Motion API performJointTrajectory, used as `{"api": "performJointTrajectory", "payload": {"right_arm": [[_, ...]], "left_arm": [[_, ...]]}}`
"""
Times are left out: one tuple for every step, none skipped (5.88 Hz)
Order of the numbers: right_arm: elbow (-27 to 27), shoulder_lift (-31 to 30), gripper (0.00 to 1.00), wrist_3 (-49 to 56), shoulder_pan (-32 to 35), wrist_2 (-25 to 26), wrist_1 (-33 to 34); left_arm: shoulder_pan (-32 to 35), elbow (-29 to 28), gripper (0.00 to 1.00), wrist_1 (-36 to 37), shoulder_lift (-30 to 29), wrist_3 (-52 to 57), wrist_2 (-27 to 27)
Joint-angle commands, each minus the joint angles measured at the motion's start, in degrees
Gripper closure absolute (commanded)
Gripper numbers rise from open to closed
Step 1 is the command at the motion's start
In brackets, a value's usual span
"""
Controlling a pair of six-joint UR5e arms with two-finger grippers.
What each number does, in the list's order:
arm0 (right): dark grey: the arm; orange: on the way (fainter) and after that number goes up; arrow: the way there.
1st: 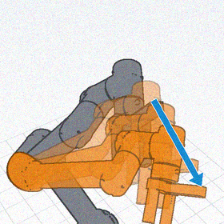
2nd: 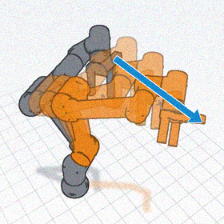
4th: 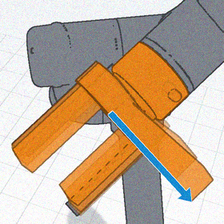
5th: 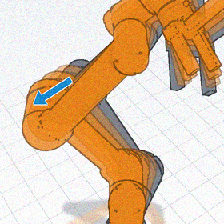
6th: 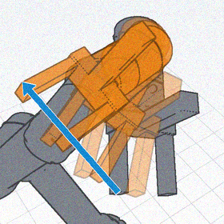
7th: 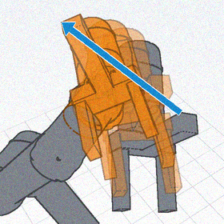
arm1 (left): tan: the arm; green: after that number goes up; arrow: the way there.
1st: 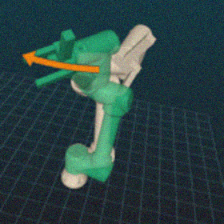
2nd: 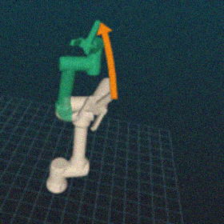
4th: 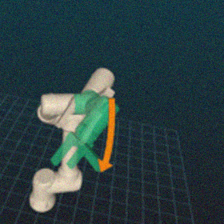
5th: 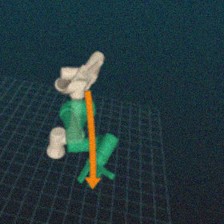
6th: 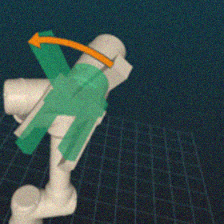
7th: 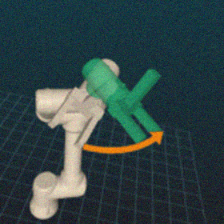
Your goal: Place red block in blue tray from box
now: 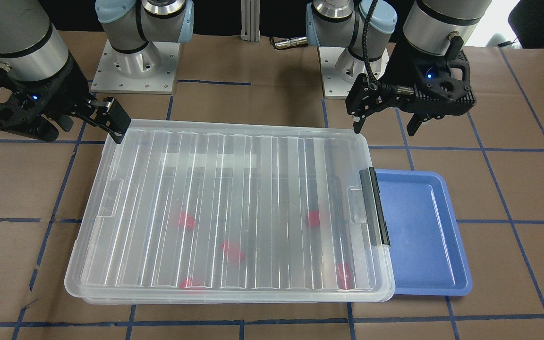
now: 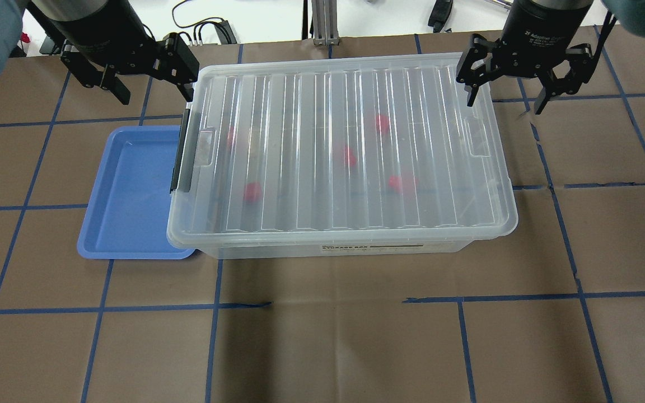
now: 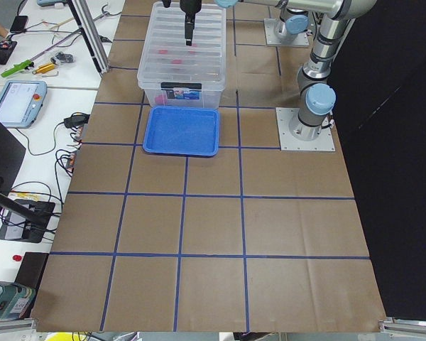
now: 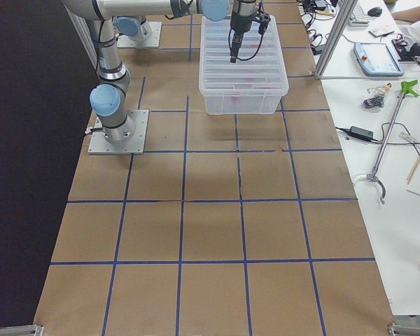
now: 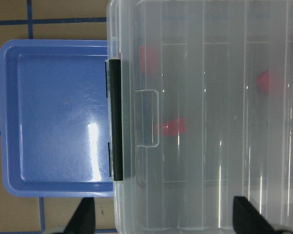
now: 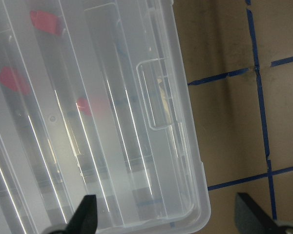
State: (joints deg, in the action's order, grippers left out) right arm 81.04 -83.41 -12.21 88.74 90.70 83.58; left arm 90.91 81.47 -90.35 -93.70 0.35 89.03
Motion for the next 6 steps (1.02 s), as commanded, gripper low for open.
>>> {"api": "performJointTrajectory", "payload": {"right_arm": [[-0.01,0.00,0.00,-0.09,0.03,-0.18,0.26],[-0.09,0.00,0.00,0.26,0.03,-0.18,0.09],[-0.09,0.00,0.00,2.17,0.03,-0.09,0.26],[0.08,0.43,0.00,6.46,0.03,0.00,0.87],[0.34,0.61,0.00,8.94,-0.41,0.43,0.88],[2.78,0.61,0.00,10.96,-1.02,0.70,1.14]], "left_arm": [[-0.03,0.00,0.02,0.00,0.09,0.00,0.00],[-0.03,0.00,0.02,0.00,0.01,0.00,0.00],[-0.03,0.00,0.02,0.00,0.01,0.00,0.00],[0.06,0.00,0.02,0.00,0.01,0.00,0.00],[0.06,0.00,0.02,0.00,0.01,0.00,0.00],[0.06,0.00,0.02,0.00,0.01,0.00,0.00]]}}
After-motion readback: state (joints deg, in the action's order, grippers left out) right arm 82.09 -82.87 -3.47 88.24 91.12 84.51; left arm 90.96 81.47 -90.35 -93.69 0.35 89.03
